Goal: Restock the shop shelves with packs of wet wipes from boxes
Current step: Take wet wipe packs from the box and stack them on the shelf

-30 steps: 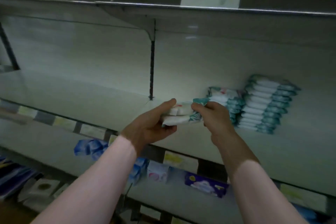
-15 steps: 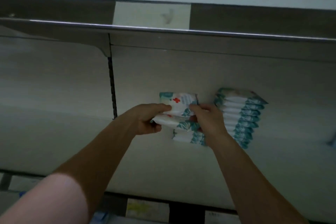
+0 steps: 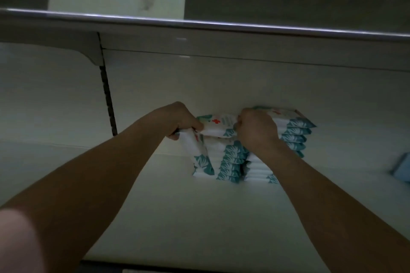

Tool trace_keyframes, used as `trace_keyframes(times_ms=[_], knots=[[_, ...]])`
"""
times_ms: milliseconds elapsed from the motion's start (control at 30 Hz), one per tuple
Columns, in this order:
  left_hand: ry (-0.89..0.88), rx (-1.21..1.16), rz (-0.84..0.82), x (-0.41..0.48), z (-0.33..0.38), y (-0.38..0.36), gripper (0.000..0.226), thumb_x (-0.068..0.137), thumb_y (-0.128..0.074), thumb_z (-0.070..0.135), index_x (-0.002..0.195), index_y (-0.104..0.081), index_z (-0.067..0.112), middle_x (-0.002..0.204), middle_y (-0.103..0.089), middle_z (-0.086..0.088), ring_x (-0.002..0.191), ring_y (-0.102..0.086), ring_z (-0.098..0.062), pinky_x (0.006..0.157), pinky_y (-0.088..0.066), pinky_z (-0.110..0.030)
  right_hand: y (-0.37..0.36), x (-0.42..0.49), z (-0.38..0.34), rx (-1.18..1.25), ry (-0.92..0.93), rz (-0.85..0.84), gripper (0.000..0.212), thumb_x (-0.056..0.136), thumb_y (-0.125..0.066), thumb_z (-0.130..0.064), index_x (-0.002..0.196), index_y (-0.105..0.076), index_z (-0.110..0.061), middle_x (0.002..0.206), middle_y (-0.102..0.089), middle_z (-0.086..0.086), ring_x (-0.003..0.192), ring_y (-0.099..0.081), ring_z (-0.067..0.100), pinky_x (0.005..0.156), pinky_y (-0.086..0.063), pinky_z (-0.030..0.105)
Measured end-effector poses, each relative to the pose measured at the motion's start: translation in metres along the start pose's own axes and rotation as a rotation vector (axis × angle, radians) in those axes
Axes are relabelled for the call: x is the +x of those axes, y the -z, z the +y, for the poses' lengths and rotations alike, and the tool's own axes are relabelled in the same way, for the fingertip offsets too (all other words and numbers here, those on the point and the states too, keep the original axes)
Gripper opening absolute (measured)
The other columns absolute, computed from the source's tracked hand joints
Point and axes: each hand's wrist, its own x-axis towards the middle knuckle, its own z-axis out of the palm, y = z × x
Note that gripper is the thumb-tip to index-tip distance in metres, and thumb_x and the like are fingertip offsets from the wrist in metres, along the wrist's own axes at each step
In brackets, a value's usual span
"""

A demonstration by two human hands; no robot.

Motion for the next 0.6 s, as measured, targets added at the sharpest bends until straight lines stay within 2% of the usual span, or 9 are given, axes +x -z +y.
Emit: trace_keyframes(times_ms=[67,133,233,300,333,367,433,500,600], knots=[[-0.03,0.067,0.004,0.003,0.007,-0.005,0.027,0.08,-0.075,0.018,0.079,-0.051,0.007,0.085,-0.049,-0.009,0.068,-0.048,-0.019,0.052,-0.04,-0.025,-0.003,-0.003,0.001,-0.197,0.107,0.05,0.043,0.095,-0.047,-0.005,0.061,-0.023,-0.014,0.104,-0.064,0.011,0.093,-0.059,0.023,0.061,-0.029,0.024],[-0.049,0.115,-0.002,0.006,0.011,-0.011,0.03,0.082,-0.073,0.018,0.075,-0.045,0.01,0.077,-0.044,-0.007,0.062,-0.044,-0.016,0.051,-0.039,-0.025,-0.007,-0.003,0.0,-0.32,0.256,0.209,0.057,0.081,-0.064,0.002,0.058,-0.016,-0.016,0.09,-0.067,0.013,0.08,-0.065,0.023,0.052,-0.028,0.023],[-0.066,0.158,0.003,0.008,0.012,-0.017,0.032,0.083,-0.072,0.017,0.076,-0.042,0.012,0.074,-0.041,-0.007,0.062,-0.044,-0.017,0.054,-0.039,-0.027,-0.012,-0.005,-0.003,-0.44,0.237,0.083,0.04,0.052,-0.083,0.001,0.051,-0.044,-0.008,0.066,-0.065,0.012,0.057,-0.063,0.019,0.049,-0.025,0.018],[-0.075,0.153,0.016,0.008,0.009,-0.019,0.031,0.081,-0.074,0.019,0.087,-0.047,0.005,0.083,-0.047,-0.01,0.076,-0.051,-0.021,0.059,-0.044,-0.029,-0.015,-0.011,-0.006,-0.413,0.259,0.1,0.043,0.016,-0.088,-0.004,0.04,-0.052,-0.01,0.044,-0.053,0.006,0.034,-0.05,0.016,0.047,-0.02,0.014],[-0.075,0.145,0.017,0.008,0.007,-0.018,0.034,0.08,-0.075,0.019,0.092,-0.048,0.002,0.088,-0.049,-0.012,0.08,-0.053,-0.022,0.061,-0.046,-0.029,-0.015,-0.012,-0.006,-0.432,0.268,0.13,0.04,0.019,-0.089,-0.01,0.044,-0.057,-0.009,0.048,-0.054,0.008,0.038,-0.052,0.018,0.047,-0.023,0.015],[-0.073,0.13,0.018,0.008,0.005,-0.017,0.034,0.079,-0.076,0.019,0.09,-0.049,0.002,0.09,-0.05,-0.012,0.079,-0.053,-0.022,0.059,-0.045,-0.029,-0.022,-0.011,-0.002,-0.435,0.265,0.088,0.032,0.041,-0.089,-0.019,0.061,-0.066,-0.007,0.066,-0.06,0.012,0.057,-0.061,0.022,0.049,-0.033,0.019],[-0.066,0.105,0.021,0.007,0.001,-0.013,0.032,0.077,-0.077,0.02,0.081,-0.05,0.005,0.085,-0.05,-0.012,0.071,-0.051,-0.02,0.052,-0.043,-0.027,-0.031,-0.013,0.001,-0.374,0.276,-0.005,0.03,0.087,-0.06,-0.034,0.108,-0.067,-0.012,0.107,-0.059,0.012,0.102,-0.056,0.029,0.072,-0.047,0.03],[-0.049,0.08,0.021,0.005,-0.002,-0.006,0.029,0.078,-0.077,0.021,0.078,-0.051,0.006,0.08,-0.05,-0.01,0.065,-0.049,-0.018,0.05,-0.042,-0.025,-0.036,-0.01,0.005,-0.337,0.288,-0.034,0.037,0.096,-0.046,-0.039,0.124,-0.06,-0.019,0.12,-0.055,0.008,0.114,-0.049,0.028,0.083,-0.047,0.034],[-0.023,0.021,0.046,0.0,-0.007,0.011,0.026,0.08,-0.076,0.021,0.075,-0.055,0.007,0.077,-0.053,-0.01,0.062,-0.049,-0.017,0.052,-0.043,-0.026,-0.038,-0.002,0.004,-0.307,0.297,-0.061,0.038,0.097,-0.045,-0.037,0.127,-0.058,-0.019,0.124,-0.054,0.008,0.117,-0.048,0.026,0.088,-0.048,0.034]])
